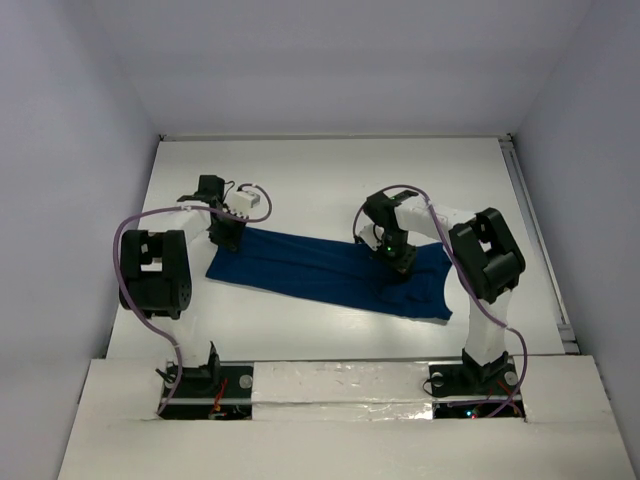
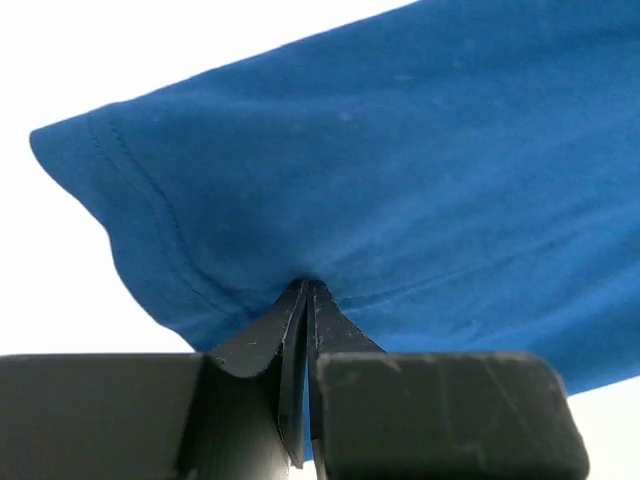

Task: Fold and stack the t-shirts
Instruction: Fold the other side of the tshirt into a rectangle, then rotate the tshirt 90 degrees

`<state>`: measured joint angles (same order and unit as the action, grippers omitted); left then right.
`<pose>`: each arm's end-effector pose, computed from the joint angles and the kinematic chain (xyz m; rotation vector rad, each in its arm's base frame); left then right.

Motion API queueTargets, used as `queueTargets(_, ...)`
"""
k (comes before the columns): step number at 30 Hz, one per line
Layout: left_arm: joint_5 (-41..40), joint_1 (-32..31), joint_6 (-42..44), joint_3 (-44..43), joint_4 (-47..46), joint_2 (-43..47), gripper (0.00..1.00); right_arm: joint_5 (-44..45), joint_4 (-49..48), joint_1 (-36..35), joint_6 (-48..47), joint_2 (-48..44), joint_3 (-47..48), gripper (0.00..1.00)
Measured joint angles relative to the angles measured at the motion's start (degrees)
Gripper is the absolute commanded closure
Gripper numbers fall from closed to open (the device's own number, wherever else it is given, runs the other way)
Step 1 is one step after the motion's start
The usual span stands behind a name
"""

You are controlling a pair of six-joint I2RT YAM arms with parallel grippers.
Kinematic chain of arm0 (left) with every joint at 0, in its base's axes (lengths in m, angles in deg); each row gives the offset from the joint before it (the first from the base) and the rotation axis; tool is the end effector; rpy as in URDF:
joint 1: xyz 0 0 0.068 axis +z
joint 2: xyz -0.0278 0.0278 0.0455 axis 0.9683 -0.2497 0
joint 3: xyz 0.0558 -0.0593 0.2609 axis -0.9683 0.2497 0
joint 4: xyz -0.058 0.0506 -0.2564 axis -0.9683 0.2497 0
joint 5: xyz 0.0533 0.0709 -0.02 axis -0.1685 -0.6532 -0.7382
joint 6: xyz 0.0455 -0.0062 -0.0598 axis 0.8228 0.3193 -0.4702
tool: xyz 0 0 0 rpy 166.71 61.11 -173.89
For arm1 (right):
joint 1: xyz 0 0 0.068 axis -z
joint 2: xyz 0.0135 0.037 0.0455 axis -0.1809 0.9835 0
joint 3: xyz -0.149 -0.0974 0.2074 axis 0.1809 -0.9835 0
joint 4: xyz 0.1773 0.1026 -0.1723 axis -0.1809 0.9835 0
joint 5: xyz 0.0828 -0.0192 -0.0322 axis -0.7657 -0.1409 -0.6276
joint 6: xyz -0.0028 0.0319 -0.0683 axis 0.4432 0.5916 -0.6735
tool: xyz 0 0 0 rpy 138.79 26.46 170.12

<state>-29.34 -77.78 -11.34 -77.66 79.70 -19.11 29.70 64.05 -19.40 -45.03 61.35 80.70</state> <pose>0.3601 -0.0322 0.1491 0.7938 2.4983 -0.2257 0.3020 0.1737 0.1214 1.3751 -2.7110 -0.0030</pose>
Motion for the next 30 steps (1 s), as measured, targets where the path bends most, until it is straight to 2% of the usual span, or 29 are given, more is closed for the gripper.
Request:
queueTargets(13, -4.7, -1.6, 0.2, 2.8, -4.9, 0.4, 1.0, 2.1, 5.0, 0.0, 0.4, 4.4, 5.1, 1.0)
queueTargets(20, -5.6, -2.1, 2.3, 5.4, -7.4, 2.0, 1.0, 3.5, 8.6, 0.0, 0.4, 8.7, 11.4, 1.0)
queueTargets(30, -7.5, -2.3, 7.9, 8.6, -9.6, 3.8, 1.0, 6.4, 9.0, 0.6, 1.7, 15.1, 25.8, 1.0)
